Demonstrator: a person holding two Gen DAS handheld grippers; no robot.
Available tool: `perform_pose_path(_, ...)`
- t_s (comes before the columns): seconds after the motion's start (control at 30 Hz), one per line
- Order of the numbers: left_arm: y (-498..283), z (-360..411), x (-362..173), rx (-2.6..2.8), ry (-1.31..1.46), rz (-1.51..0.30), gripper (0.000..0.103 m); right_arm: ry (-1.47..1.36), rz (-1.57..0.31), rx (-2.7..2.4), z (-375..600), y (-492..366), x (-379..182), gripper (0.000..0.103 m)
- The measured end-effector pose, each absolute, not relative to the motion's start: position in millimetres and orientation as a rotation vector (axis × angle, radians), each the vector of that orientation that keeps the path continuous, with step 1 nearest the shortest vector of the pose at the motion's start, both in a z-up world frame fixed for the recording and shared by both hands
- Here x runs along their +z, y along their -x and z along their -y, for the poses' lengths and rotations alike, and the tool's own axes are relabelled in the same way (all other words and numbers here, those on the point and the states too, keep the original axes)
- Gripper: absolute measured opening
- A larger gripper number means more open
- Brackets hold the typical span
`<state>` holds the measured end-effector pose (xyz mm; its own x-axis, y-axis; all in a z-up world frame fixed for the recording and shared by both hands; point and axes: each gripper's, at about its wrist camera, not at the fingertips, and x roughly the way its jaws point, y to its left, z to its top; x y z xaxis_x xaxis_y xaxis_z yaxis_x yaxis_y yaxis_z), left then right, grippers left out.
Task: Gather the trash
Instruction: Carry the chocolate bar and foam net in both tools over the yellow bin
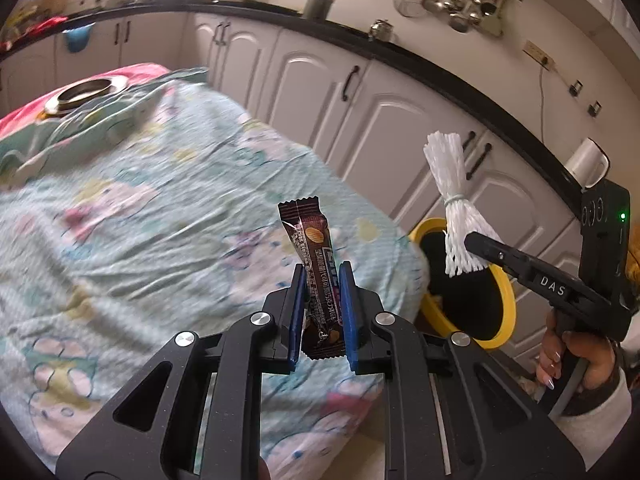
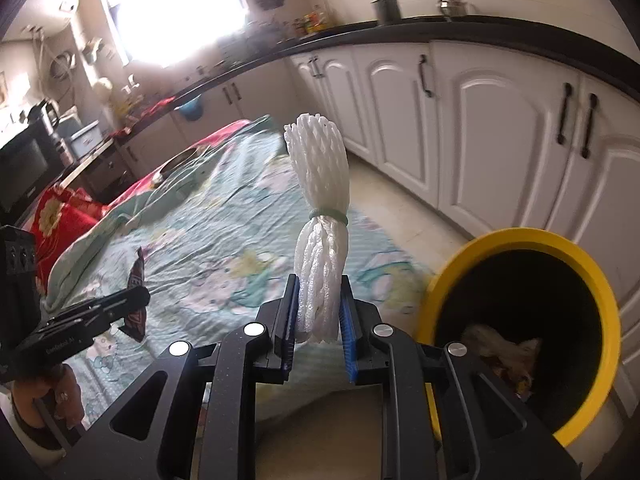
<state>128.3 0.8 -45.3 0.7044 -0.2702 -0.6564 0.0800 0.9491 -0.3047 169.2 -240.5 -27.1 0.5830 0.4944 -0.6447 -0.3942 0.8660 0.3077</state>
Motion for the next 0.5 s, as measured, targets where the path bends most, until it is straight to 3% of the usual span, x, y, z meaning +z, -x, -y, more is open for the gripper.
perform_pose_path(0.5, -162.3, 84.4, -36.5, -0.346, 0.155, -0.756, 0.011, -0.262, -0.786, 0.351, 325.8, -162.6, -37.5, 0.019)
